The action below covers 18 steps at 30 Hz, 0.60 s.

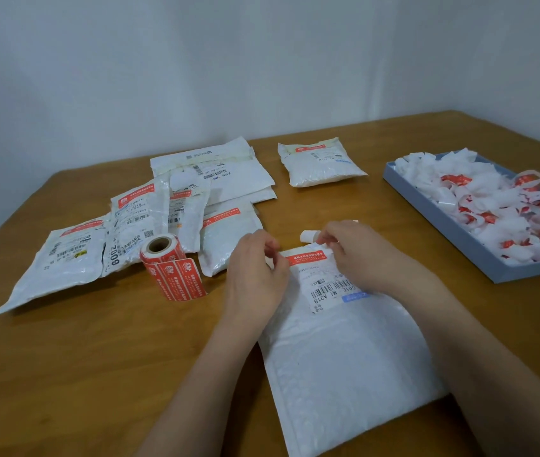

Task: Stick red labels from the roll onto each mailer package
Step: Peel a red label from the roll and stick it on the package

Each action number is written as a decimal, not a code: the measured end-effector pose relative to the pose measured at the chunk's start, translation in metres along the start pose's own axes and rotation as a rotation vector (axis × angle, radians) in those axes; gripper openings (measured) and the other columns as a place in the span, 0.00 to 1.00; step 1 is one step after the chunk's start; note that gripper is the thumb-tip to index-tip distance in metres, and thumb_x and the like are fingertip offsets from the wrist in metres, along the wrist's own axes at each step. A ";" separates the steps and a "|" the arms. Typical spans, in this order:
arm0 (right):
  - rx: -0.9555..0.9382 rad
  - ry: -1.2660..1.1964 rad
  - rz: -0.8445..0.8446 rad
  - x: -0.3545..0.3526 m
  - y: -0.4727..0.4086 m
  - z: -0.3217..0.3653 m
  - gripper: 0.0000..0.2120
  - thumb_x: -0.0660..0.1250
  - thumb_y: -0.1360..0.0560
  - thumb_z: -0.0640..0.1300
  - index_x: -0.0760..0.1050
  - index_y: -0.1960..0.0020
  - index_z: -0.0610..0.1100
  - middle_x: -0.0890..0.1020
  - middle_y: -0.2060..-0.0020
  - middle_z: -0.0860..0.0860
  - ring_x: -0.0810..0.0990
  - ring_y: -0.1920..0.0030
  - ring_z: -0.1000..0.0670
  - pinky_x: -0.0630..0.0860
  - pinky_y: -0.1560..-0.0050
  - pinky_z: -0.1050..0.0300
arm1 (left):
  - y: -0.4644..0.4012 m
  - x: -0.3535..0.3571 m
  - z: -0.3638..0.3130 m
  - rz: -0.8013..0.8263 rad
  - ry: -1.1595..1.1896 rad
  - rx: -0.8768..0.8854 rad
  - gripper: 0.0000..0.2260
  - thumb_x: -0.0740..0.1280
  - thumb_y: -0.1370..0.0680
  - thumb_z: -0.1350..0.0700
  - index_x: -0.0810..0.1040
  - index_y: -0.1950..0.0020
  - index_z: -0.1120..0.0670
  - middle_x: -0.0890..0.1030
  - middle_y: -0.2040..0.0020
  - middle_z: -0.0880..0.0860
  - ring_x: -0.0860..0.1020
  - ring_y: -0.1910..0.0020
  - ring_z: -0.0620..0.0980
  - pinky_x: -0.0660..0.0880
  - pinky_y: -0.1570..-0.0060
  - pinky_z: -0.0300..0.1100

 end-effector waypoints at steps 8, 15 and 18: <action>-0.097 -0.097 -0.130 0.016 0.008 -0.006 0.25 0.57 0.22 0.31 0.72 0.34 0.54 0.68 0.46 0.53 0.64 0.41 0.52 0.68 0.49 0.62 | 0.006 0.013 -0.003 0.158 -0.075 0.110 0.11 0.65 0.21 0.59 0.77 0.40 0.49 0.69 0.45 0.49 0.76 0.54 0.46 0.75 0.56 0.35; -0.136 -0.074 -0.058 0.020 0.008 -0.001 0.33 0.54 0.24 0.28 0.73 0.35 0.62 0.67 0.45 0.55 0.61 0.43 0.54 0.69 0.40 0.53 | 0.007 0.016 -0.003 0.185 -0.085 0.141 0.12 0.66 0.22 0.59 0.80 0.40 0.49 0.69 0.48 0.49 0.74 0.55 0.47 0.72 0.58 0.36; -0.136 -0.065 -0.059 0.022 0.009 -0.001 0.34 0.54 0.25 0.28 0.72 0.36 0.64 0.67 0.45 0.55 0.61 0.43 0.54 0.68 0.38 0.52 | 0.006 0.016 -0.003 0.176 -0.086 0.161 0.12 0.66 0.23 0.60 0.81 0.42 0.50 0.70 0.49 0.49 0.74 0.55 0.47 0.75 0.57 0.40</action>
Point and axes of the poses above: each hand's wrist, its own y-axis away from the middle knuckle, its own x-axis out of the palm, z = x × y, the point moved 8 cm from there along -y, towards the middle knuckle
